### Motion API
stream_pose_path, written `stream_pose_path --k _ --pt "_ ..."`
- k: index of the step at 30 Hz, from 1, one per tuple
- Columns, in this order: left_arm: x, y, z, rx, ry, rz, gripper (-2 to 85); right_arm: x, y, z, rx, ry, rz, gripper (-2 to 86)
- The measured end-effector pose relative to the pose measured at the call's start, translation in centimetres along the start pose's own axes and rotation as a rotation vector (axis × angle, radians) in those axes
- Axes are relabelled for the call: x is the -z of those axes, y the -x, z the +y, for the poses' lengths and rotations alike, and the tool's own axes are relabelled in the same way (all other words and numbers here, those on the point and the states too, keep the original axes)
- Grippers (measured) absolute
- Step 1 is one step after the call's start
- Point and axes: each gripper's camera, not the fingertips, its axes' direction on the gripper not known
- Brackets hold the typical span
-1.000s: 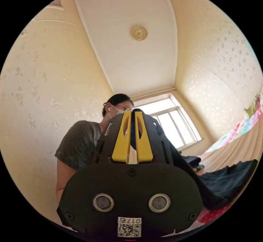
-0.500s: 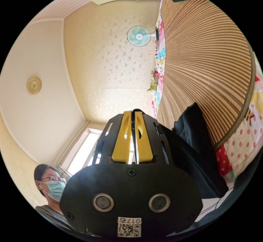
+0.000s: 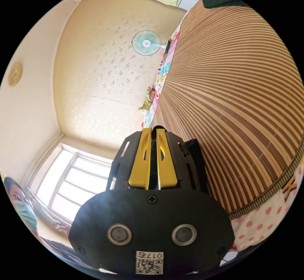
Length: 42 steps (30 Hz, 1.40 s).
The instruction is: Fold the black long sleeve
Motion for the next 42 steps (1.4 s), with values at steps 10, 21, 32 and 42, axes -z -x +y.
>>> stream_pose_path --k 10,21,32,42 --pt "1.0 -2.1 -0.4 -0.162 -0.099 0.03 10.5 -2.3 -3.8 7.0 0.079 -0.014 -0.166 12.6" --pt "5.1 -2.7 3.7 -0.28 0.563 -0.113 14.4 -6.5 8.3 25.4 0.67 0.688 -0.166 12.4" --pt "6.5 8.5 7.1 0.078 0.712 0.322 8.6 -11.1 13.4 56.6 1.287 1.179 -0.019 17.2" --pt "12.8 1.7 6.7 -0.121 0.646 0.437 5.2 -15.8 14.0 71.4 1.758 1.108 0.306 19.3"
